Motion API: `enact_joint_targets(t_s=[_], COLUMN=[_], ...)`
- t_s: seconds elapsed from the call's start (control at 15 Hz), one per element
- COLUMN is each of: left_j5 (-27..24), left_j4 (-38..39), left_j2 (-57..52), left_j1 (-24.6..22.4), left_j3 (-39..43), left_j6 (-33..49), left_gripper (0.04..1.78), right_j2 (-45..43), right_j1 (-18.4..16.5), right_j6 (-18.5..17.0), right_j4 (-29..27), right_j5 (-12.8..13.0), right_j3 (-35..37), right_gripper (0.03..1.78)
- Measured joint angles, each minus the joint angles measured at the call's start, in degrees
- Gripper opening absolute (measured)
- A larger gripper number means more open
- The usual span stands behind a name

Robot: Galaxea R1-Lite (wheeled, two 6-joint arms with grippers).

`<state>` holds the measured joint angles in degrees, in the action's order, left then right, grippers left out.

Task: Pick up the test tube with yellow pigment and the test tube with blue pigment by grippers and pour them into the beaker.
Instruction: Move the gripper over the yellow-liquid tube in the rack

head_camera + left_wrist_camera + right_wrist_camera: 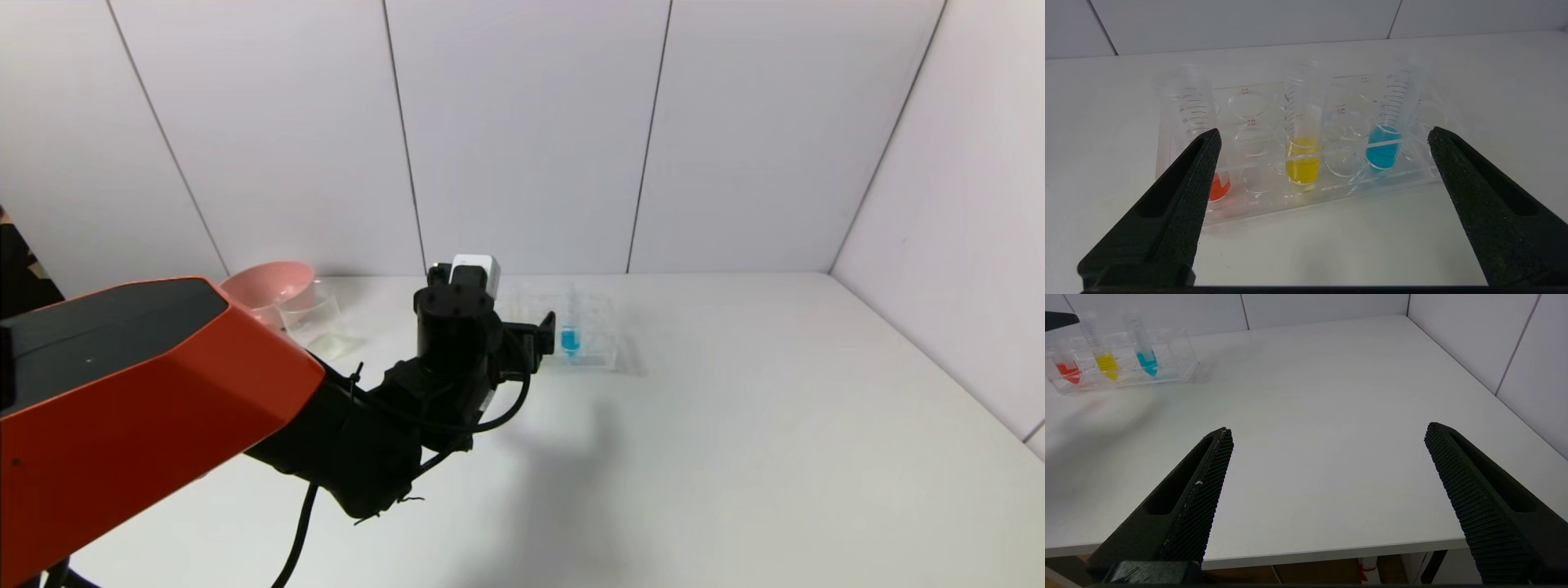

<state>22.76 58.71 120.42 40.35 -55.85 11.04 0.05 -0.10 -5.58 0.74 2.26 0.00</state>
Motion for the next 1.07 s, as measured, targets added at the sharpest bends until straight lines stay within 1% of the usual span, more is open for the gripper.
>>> enact_joint_targets(t_s=[0.47,1.07], left_j5=[0.55,0.26], left_j4=[0.38,-1.11], left_j2=[6.21,9.96], left_j1=[-1.83,-3.30], left_j3=[-5.40,-10.50], left_j6=[0.13,0.04], left_gripper=[1.76,1.76], right_j2=[0.00,0.00], right_j1=[0.00,0.00], right_j6=[-0.01,-0.01], right_j4=[0.00,-0.01], right_j5=[0.02,0.02], right_j3=[0.00,0.00], right_gripper=[1.71,1.71])
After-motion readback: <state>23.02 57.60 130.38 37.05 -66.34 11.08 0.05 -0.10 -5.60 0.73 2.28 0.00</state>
